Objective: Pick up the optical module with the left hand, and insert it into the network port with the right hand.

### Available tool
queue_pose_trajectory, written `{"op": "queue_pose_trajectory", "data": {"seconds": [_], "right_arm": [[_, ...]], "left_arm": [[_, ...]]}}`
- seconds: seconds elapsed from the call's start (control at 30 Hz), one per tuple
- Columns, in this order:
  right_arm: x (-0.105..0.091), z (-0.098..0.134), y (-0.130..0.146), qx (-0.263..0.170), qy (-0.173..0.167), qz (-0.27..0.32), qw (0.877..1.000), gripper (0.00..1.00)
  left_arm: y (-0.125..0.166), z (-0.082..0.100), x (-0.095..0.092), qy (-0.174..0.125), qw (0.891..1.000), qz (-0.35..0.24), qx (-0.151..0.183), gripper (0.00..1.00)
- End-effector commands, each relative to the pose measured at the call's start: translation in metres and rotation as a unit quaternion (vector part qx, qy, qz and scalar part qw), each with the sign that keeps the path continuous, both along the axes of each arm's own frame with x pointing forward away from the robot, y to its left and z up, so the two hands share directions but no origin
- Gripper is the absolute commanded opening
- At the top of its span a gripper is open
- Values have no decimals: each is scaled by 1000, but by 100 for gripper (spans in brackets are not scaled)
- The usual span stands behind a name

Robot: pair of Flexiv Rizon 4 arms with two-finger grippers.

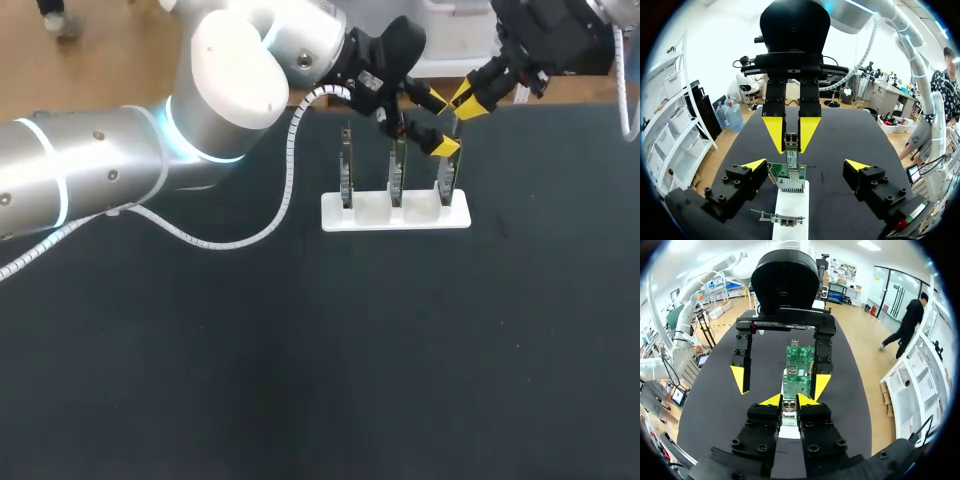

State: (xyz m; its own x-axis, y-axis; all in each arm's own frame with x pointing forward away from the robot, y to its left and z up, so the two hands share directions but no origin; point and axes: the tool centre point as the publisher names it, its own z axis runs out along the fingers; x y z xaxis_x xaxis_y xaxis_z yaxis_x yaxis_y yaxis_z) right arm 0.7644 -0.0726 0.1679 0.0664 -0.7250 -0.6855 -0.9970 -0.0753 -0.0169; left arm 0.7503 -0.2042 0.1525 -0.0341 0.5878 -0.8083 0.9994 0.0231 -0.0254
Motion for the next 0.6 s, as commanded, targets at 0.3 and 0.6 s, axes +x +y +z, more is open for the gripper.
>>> {"op": "queue_pose_trajectory", "data": {"seconds": [0.3,0.6], "right_arm": [[-4,1,1,-8,-8,-2,1000,0],[-6,0,-1,-11,-9,-12,1000,0]], "left_arm": [[-1,1,2,2,1000,0,3,100],[-1,1,2,2,1000,0,3,100]]}}
